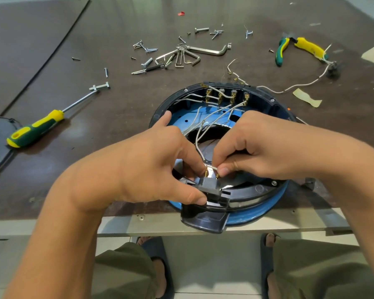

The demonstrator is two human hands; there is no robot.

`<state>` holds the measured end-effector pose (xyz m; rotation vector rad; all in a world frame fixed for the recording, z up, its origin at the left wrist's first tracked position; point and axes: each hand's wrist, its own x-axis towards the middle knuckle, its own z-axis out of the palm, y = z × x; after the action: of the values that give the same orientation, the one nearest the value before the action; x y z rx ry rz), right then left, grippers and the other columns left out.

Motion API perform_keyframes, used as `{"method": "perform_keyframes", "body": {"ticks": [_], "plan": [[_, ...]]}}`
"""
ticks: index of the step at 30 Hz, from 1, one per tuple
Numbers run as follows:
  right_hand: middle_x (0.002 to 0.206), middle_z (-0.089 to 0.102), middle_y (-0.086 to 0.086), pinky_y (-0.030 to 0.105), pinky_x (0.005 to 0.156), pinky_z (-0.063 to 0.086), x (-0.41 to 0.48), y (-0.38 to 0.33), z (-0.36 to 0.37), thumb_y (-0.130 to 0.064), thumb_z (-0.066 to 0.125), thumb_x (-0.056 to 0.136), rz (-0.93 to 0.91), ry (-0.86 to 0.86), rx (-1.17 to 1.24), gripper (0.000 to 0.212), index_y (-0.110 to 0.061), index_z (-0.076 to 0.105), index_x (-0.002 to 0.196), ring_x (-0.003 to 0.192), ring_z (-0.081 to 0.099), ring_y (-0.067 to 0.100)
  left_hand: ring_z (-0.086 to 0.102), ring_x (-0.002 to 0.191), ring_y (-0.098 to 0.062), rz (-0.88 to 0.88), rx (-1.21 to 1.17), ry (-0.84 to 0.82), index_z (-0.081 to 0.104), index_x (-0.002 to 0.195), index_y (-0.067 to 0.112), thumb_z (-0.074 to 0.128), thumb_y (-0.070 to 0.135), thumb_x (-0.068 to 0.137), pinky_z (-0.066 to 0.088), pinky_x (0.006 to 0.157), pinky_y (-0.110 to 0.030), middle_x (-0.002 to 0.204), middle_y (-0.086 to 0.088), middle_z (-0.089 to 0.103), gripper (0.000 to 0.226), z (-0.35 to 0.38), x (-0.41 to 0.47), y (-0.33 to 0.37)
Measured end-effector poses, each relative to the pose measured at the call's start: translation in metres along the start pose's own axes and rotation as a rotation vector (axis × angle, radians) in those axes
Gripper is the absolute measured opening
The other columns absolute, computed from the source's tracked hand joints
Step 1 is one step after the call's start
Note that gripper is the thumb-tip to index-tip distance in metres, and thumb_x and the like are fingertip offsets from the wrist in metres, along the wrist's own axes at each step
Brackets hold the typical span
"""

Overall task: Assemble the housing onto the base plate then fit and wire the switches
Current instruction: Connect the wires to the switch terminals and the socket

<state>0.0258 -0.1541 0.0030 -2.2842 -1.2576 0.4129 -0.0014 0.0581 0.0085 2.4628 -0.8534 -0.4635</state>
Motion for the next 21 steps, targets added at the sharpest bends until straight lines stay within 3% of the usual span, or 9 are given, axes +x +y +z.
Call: {"method": "perform_keyframes", "body": {"ticks": [6,21], "plan": [[0.050,0.043,-0.021,0.009,0.057,0.032,-0.0001,-0.0003,0.0010,-0.015,0.074,0.087,-0.029,0.017,0.006,0.016,-0.024,0.073,0.074,0.056,0.047,-0.003,0.065,0.086,0.004,-0.003,0.008,-0.010,0.076,0.097,0.033,0.068,0.059,0.063,-0.017,0.121,-0.035,0.080,0.020,0.067,0.043,-0.0004,0.0012,0.0003],[0.051,0.044,-0.019,0.006,0.057,0.031,0.0004,-0.0016,0.0004,-0.016,0.074,0.087,-0.063,0.016,-0.001,0.008,-0.017,0.077,0.079,0.053,0.045,-0.003,0.064,0.088,0.004,0.008,0.014,-0.037,0.077,0.098,0.037,0.068,0.059,0.065,-0.014,0.121,-0.046,0.076,0.023,0.065,0.040,-0.0014,0.0015,0.0019]]}}
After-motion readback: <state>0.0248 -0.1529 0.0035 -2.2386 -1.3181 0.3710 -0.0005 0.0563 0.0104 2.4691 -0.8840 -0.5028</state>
